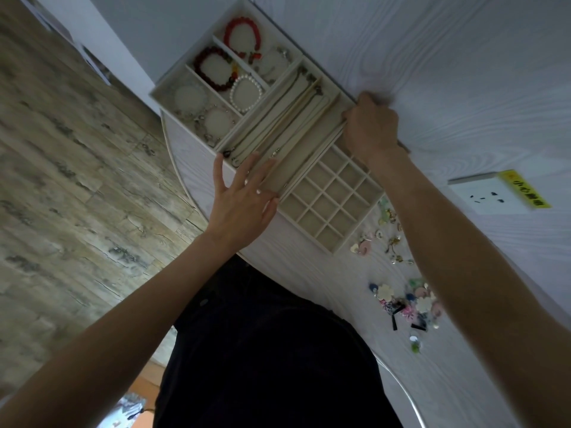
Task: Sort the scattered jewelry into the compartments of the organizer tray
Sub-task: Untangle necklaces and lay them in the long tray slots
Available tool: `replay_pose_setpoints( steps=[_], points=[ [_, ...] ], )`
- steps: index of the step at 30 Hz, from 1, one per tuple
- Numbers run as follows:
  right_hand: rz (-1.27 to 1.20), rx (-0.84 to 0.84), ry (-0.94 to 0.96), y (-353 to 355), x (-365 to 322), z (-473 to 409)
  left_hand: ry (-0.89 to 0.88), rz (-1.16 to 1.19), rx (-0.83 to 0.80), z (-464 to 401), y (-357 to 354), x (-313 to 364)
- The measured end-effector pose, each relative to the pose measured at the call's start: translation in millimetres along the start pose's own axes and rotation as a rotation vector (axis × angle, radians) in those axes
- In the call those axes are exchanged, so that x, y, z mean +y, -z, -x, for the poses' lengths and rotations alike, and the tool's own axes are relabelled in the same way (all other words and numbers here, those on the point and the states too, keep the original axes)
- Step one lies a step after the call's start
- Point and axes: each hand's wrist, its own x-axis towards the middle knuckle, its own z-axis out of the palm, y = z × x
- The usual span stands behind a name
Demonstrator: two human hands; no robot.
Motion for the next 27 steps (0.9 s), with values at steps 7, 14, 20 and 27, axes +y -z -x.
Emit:
replay_pose_setpoints(
  steps=[7, 14, 20, 27],
  points=[
    [-0.088, 0.036, 0.096, -5.8, 6.9, 1.7, -0.002, 0.041, 0.016, 1.0, 2.0, 1.0],
    [-0.070, 0.027, 0.049, -7.0, 9.3, 0.2, -0.003, 0.013, -0.017, -0.7, -1.2, -1.1],
    [-0.007, 0.057, 0.011, -5.0, 3.0, 1.8, 0.007, 0.018, -0.033, -1.3, -1.6, -1.0],
    [-0.249, 0.070, -0.019, 4.6, 5.0, 18.9, 0.010, 0.126, 0.032, 3.5, 3.5, 1.4]
  ],
)
